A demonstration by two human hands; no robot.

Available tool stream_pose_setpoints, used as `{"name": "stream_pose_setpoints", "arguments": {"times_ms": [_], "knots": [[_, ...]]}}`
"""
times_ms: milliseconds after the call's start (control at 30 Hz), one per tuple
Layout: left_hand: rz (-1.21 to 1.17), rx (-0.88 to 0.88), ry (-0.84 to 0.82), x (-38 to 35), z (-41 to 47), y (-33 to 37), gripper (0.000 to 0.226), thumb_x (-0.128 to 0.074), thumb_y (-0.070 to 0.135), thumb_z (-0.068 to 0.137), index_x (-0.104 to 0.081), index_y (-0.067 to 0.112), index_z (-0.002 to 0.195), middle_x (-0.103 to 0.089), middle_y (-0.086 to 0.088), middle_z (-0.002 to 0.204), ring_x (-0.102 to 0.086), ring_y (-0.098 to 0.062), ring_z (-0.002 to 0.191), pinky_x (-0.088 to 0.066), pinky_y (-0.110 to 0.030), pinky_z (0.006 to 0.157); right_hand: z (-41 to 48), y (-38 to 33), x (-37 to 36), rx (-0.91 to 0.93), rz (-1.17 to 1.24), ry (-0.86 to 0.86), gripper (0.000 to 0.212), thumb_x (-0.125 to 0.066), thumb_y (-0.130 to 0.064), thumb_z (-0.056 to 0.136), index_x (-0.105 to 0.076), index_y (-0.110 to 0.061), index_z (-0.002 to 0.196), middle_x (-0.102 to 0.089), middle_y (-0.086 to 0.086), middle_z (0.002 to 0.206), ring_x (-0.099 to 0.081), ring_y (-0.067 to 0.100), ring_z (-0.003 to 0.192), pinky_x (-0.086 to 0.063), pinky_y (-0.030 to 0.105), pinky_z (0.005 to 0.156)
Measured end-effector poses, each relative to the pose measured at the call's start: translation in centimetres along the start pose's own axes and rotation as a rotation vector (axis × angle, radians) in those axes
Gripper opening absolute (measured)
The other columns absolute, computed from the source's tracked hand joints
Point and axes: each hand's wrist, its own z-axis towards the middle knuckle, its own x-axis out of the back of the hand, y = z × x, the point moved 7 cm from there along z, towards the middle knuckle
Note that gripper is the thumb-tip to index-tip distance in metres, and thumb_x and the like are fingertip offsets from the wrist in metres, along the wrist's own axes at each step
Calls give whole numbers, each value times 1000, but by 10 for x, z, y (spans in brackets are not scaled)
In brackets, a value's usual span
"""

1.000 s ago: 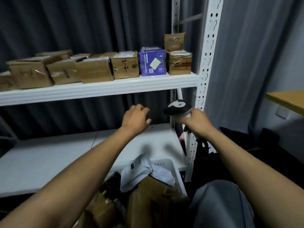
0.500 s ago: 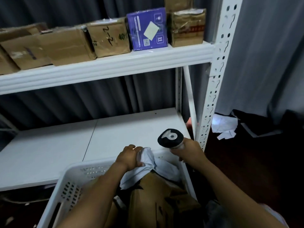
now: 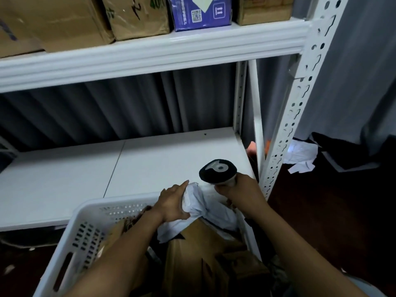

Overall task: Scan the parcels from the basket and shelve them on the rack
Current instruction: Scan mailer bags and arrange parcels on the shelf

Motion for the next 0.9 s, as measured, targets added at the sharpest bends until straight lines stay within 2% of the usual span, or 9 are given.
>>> {"name": "stream_pose_setpoints", "arguments": {"times_ms": [67, 167, 300, 400, 467, 567, 667, 767, 900], "knots": [[-183, 29, 143, 13, -12, 1, 113, -76, 51, 57, -20, 21, 151, -44, -4, 134, -43, -23, 124, -37, -31, 99, 1, -2, -2, 9, 29, -19, 22, -66, -21, 87, -63, 1, 87, -62, 4, 62, -57, 6, 45, -39, 13, 47], [-460, 103, 362, 35, -28, -1, 89, -83, 44, 61, -37, 24, 135, -44, 3, 118, -43, -11, 110, -39, -23, 90, 0, -6, -8, -6, 199, -64, 17, -68, -19, 87, -66, -3, 92, -67, 7, 68, -62, 4, 46, -45, 16, 47], [-702, 219, 549, 52, -45, -2, 87, -79, 71, 50, -52, 25, 119, -60, 5, 111, -58, -14, 105, -54, -36, 87, 2, -12, -21, 2, 389, -128, 19, -70, -16, 84, -71, -4, 99, -74, 13, 82, -72, 28, 76, -58, 36, 70], [-951, 213, 601, 61, -64, 18, 39, -84, 37, 70, -57, 28, 97, -66, 9, 92, -64, -4, 84, -54, -20, 74, 0, -20, -29, 47, 484, -168, 30, -75, -30, 75, -74, -10, 98, -76, 10, 88, -71, 31, 88, -57, 43, 83], [-1062, 172, 583, 63, -72, 28, 23, -78, 15, 79, -62, 24, 93, -71, 5, 87, -66, -2, 73, -54, -21, 69, 0, -24, -31, 56, 565, -178, 29, -75, -30, 77, -74, -13, 101, -76, 7, 91, -72, 25, 90, -57, 42, 83], [-1203, 136, 510, 60, -82, 25, 38, -77, 8, 79, -66, 14, 115, -75, -3, 99, -71, -17, 88, -58, -39, 82, 2, -28, -31, 30, 749, -209, 9, -70, -17, 86, -72, -8, 86, -71, 10, 77, -68, 22, 69, -53, 34, 68], [-1230, 80, 345, 58, -90, 25, 66, -79, 15, 75, -52, 31, 133, -71, 3, 115, -67, -20, 106, -54, -46, 90, 2, -33, -32, -6, 894, -266, 22, -61, -14, 92, -62, -7, 71, -61, 6, 60, -59, 17, 53, -49, 26, 54], [-1190, 41, 285, 56, -94, 26, 71, -71, 8, 83, -42, 46, 137, -68, 10, 120, -64, -15, 111, -52, -43, 94, 1, -37, -31, -18, 905, -275, 26, -54, -10, 97, -59, -9, 71, -62, 2, 57, -60, 12, 49, -48, 21, 48], [-1142, 61, 398, 60, -101, 21, 76, -63, -1, 86, -38, 52, 136, -65, 19, 119, -64, 0, 104, -56, -26, 84, 6, -32, -24, 17, 721, -156, 19, -63, -14, 92, -64, -3, 76, -66, 14, 69, -65, 23, 61, -54, 33, 64]]}}
